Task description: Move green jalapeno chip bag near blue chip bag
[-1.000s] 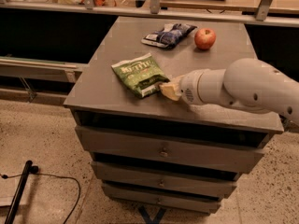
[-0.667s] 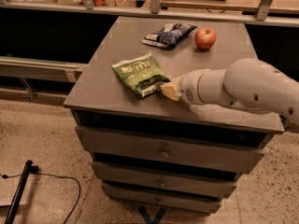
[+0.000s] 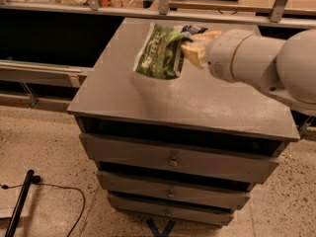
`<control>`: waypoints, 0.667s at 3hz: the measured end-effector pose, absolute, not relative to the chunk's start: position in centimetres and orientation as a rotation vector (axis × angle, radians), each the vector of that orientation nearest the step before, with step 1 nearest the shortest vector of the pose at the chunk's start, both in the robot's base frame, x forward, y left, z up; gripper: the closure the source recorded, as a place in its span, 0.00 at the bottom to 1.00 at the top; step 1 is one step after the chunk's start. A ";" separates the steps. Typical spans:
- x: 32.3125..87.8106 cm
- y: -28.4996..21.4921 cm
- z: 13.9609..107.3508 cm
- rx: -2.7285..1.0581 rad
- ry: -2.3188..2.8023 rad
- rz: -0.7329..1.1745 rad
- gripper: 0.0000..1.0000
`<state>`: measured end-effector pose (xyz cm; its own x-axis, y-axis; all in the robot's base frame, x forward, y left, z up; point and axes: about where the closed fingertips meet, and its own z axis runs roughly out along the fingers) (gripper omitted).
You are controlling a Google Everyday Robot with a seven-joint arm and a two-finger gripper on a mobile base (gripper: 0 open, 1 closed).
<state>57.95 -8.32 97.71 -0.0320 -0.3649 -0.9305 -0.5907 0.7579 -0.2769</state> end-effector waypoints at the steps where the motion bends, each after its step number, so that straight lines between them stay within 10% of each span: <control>1: 57.2 -8.4 98.4 -0.800 1.619 0.181 1.00; 2: 56.9 -8.4 96.7 -0.766 1.658 0.184 1.00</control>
Offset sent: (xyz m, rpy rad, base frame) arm -0.0152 -0.0074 -0.0491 0.0073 0.0602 -0.0877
